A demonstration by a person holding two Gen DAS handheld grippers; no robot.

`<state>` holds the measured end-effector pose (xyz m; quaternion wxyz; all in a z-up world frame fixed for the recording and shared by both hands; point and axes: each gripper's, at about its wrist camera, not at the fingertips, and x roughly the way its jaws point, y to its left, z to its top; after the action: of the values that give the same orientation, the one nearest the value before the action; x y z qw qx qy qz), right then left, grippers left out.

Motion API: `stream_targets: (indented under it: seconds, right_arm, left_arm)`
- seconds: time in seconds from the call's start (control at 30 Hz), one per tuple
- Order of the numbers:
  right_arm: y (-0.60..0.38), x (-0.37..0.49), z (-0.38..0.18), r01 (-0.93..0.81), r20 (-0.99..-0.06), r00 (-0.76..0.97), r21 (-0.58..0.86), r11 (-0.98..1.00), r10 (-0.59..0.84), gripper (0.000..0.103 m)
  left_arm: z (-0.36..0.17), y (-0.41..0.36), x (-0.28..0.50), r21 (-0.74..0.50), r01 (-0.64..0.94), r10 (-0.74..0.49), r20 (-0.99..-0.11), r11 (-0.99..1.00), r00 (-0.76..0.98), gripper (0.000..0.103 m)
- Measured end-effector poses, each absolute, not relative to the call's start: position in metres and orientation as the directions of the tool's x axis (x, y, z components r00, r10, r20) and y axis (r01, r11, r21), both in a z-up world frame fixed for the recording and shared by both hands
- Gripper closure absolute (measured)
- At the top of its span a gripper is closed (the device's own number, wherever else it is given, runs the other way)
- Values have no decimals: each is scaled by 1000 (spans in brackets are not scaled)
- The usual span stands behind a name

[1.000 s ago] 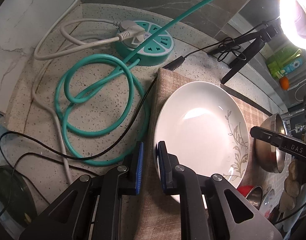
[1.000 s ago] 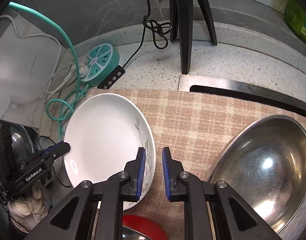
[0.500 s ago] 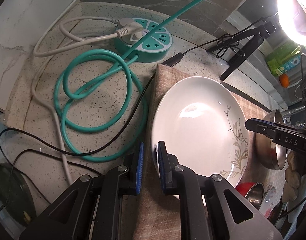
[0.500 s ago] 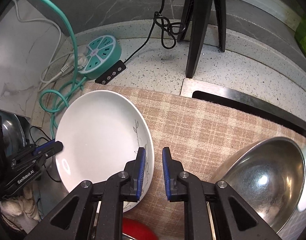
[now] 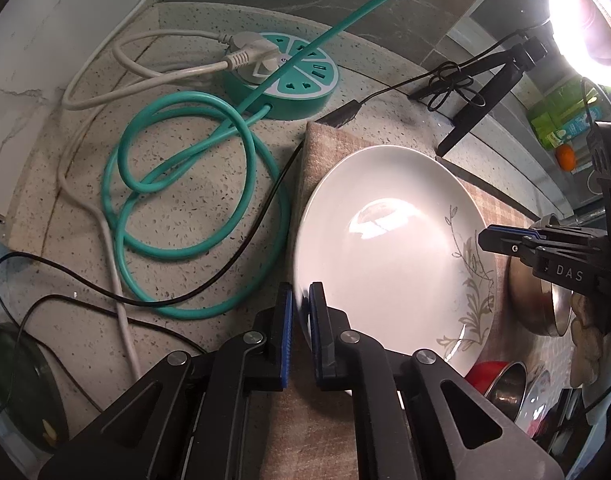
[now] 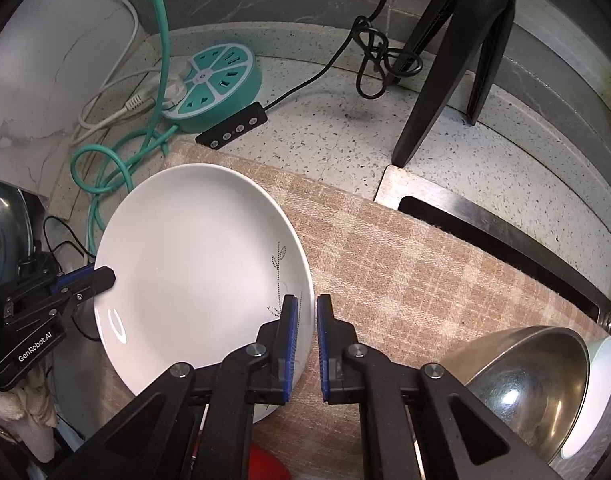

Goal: Organize plates and bowls
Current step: 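Lift the white plate with both tools and carry it over the plate stack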

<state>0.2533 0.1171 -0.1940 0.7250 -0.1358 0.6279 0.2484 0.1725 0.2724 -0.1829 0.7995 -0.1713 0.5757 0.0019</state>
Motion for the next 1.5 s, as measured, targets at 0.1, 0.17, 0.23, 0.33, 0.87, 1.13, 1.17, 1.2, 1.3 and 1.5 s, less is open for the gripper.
stream_targets:
  seconds: [0.1,0.17,0.23,0.33,0.87,1.13,1.17,1.2,1.3,1.5]
  right_arm:
    - [117,254,-196,-530,-979,78,121,839,191,96]
    - [118,253,-198,-531,-980,69,122,838,187,96]
    - [118,252,-200,-535,-981,66,118,836,180,96]
    - [116,251,-200,-526,-980,67,125,841,187,97]
    - [109,249,-190,-471,-972,62,173,865,228,97]
    - [111,243,-175,-461,-964,68,200,865,259,97]
    - [111,242,-174,-458,-962,67,204,865,263,97]
    - [111,241,-173,-455,-961,68,211,865,269,97]
    - [111,237,-167,-454,-957,75,219,863,282,97]
    - [107,230,-154,-455,-948,87,235,859,305,97]
  left_arm:
    - [-182,271,171,-265,-197,-189,-922,944,337,97]
    - [-182,271,172,-265,-199,-189,-923,943,336,97]
    - [-182,271,171,-267,-201,-189,-923,943,336,97]
    - [-182,271,171,-266,-203,-188,-923,943,336,97]
    - [-173,276,168,-269,-251,-166,-915,930,367,97]
    - [-158,284,163,-264,-261,-147,-907,929,394,97]
    - [-157,284,163,-264,-265,-145,-907,928,396,97]
    - [-156,285,162,-264,-268,-143,-906,926,397,97]
    - [-153,287,158,-263,-271,-139,-905,926,403,97]
    - [-140,289,152,-268,-276,-131,-894,923,428,97]
